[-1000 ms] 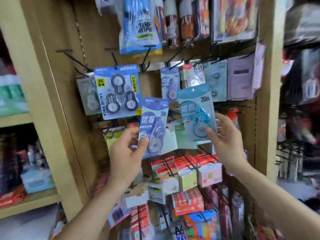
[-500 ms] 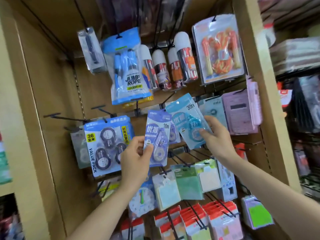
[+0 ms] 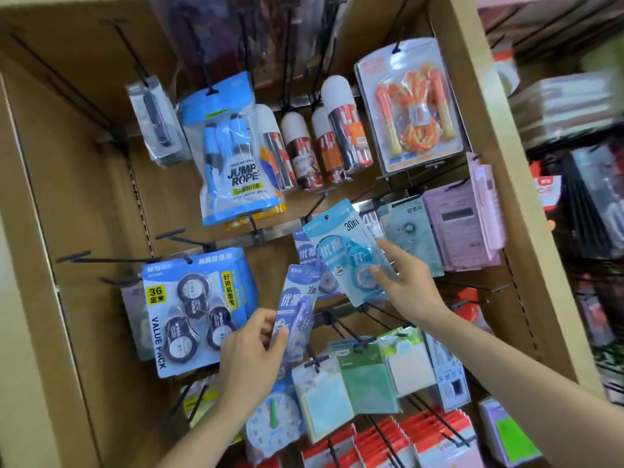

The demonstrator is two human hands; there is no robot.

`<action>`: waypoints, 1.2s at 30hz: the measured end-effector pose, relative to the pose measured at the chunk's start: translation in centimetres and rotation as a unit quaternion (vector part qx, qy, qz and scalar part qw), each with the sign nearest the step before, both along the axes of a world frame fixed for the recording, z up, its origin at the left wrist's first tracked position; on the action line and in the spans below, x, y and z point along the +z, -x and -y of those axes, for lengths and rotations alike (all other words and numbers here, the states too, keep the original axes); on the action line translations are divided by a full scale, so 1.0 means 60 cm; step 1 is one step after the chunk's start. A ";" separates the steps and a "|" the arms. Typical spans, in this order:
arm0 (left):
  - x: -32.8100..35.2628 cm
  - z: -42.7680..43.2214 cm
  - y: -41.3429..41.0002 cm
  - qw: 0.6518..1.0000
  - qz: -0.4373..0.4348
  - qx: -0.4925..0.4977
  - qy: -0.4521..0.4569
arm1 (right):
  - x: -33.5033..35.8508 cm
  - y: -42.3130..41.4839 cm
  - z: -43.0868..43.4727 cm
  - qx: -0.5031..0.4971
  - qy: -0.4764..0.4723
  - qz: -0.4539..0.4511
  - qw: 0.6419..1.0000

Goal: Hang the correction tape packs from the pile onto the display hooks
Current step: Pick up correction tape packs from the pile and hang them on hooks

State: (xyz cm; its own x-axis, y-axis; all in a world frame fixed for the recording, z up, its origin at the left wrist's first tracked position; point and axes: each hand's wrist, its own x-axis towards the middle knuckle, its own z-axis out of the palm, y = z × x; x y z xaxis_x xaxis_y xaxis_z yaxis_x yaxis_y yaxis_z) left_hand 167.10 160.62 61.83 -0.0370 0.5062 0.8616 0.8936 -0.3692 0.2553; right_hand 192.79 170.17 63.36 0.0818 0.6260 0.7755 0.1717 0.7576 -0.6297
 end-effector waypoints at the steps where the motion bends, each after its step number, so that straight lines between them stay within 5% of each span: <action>1: -0.001 -0.002 0.002 1.000 0.013 0.002 -0.001 | 0.001 0.001 0.001 0.003 0.003 -0.003 1.000; 10: -0.005 0.000 -0.002 1.000 -0.003 0.022 -0.018 | 0.007 0.008 0.012 0.036 -0.016 -0.074 0.996; 18: -0.007 -0.001 0.001 0.999 -0.015 0.028 -0.012 | 0.009 0.041 -0.010 -0.178 -0.006 0.115 0.977; 23: -0.008 -0.005 0.001 0.999 -0.014 0.039 -0.019 | 0.005 0.068 -0.030 -0.332 -0.145 0.320 0.875; 36: -0.017 -0.024 0.012 0.998 -0.030 0.048 -0.028 | 0.089 0.103 -0.104 -0.252 0.024 0.520 0.816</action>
